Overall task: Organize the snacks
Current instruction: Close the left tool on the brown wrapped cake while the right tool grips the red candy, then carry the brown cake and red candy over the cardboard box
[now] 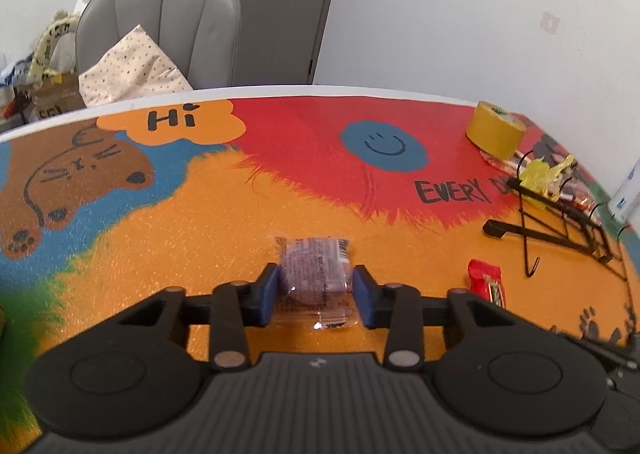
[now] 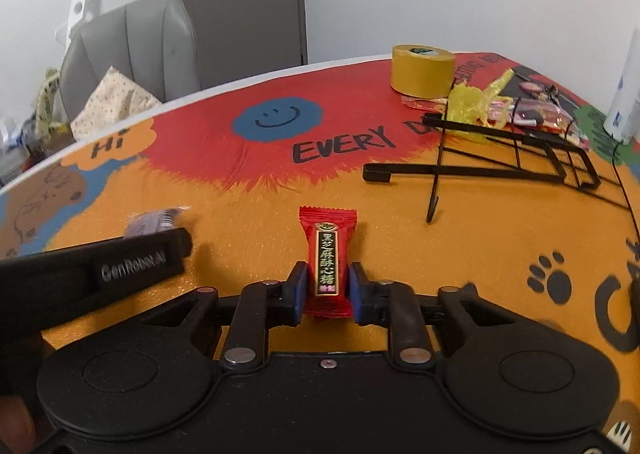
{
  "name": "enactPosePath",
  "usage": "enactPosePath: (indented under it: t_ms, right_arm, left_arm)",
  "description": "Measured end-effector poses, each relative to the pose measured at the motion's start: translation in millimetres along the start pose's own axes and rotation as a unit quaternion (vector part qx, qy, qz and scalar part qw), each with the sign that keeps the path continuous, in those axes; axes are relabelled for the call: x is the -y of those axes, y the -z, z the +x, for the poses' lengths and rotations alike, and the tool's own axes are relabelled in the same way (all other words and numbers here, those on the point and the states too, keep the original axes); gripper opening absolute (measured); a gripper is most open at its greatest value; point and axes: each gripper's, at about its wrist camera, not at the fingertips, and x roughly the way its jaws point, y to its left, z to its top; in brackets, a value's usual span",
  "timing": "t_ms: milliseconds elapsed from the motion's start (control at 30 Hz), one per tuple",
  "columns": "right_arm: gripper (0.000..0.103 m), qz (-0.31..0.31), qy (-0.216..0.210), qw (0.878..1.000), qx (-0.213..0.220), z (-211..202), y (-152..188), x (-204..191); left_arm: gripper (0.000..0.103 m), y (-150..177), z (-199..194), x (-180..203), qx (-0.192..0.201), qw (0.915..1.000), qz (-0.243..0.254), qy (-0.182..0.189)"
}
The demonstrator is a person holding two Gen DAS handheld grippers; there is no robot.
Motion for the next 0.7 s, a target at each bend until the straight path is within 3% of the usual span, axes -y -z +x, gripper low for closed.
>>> enactPosePath:
  t_ms: [267,700]
  right_arm:
    - [0.018,0.066,-0.053,0.996,0.001,-19,14,25]
    - [0.018,0.082,-0.093,0.992,0.028,-61,27,9]
  left_arm:
    - [0.032,28,-34,-6,0.014,0.9999,-0.006,0.001]
    - [0.031,41,-103,-16,0.055,0.9983,0.005,0.017]
